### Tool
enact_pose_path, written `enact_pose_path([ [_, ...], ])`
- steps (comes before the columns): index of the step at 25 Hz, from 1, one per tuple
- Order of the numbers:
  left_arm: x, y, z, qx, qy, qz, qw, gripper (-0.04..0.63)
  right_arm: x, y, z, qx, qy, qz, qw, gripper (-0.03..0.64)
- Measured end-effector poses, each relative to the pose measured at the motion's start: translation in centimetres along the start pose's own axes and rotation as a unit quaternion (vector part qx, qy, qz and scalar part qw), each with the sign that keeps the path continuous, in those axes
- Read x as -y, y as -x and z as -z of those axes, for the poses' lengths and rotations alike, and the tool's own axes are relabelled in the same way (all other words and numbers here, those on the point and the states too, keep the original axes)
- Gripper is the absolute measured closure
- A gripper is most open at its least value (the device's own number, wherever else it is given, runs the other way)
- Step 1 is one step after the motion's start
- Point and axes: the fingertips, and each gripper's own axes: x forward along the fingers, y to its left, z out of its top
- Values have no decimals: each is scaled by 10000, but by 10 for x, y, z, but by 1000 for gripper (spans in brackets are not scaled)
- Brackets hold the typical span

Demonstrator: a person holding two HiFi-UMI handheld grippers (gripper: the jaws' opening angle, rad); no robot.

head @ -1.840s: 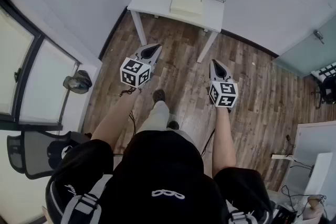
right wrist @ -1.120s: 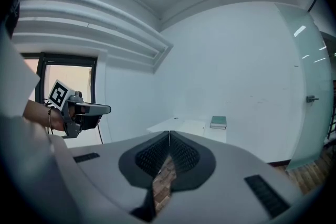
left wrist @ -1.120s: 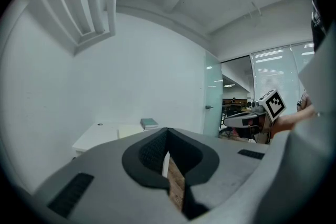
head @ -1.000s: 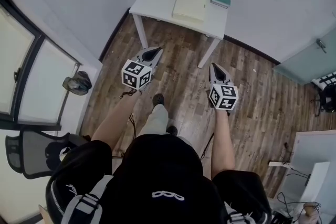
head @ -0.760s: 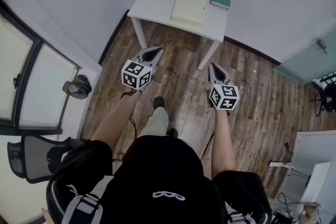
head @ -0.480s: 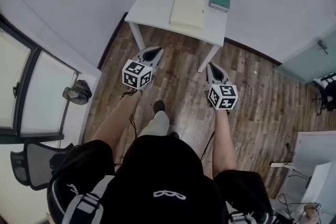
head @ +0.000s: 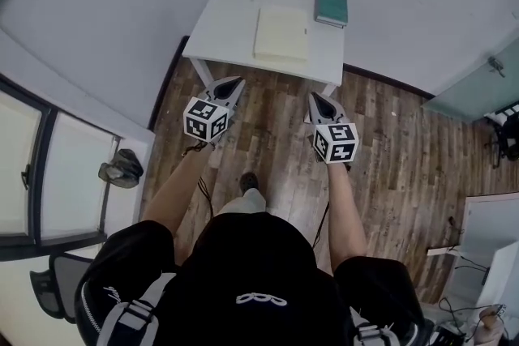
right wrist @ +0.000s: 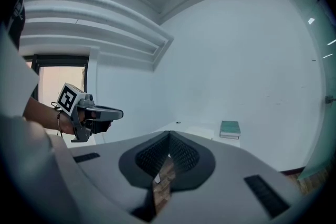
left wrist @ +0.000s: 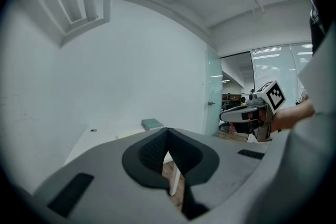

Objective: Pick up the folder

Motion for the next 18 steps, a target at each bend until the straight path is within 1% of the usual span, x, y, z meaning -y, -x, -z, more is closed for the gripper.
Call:
enact_pose_path([
  [7,-29,-34,-15,15,-65,150,9999,574,11,-34,-17,89,-47,77,9999,594],
  [13,-49,-50,-17,38,-30,258,9997,574,15,-55,-28,204,-109,95,9997,594],
  [18,-69,-57,-15,27,-11,329,9995,574,17,-80,-34,158,-52,204,9997,594],
])
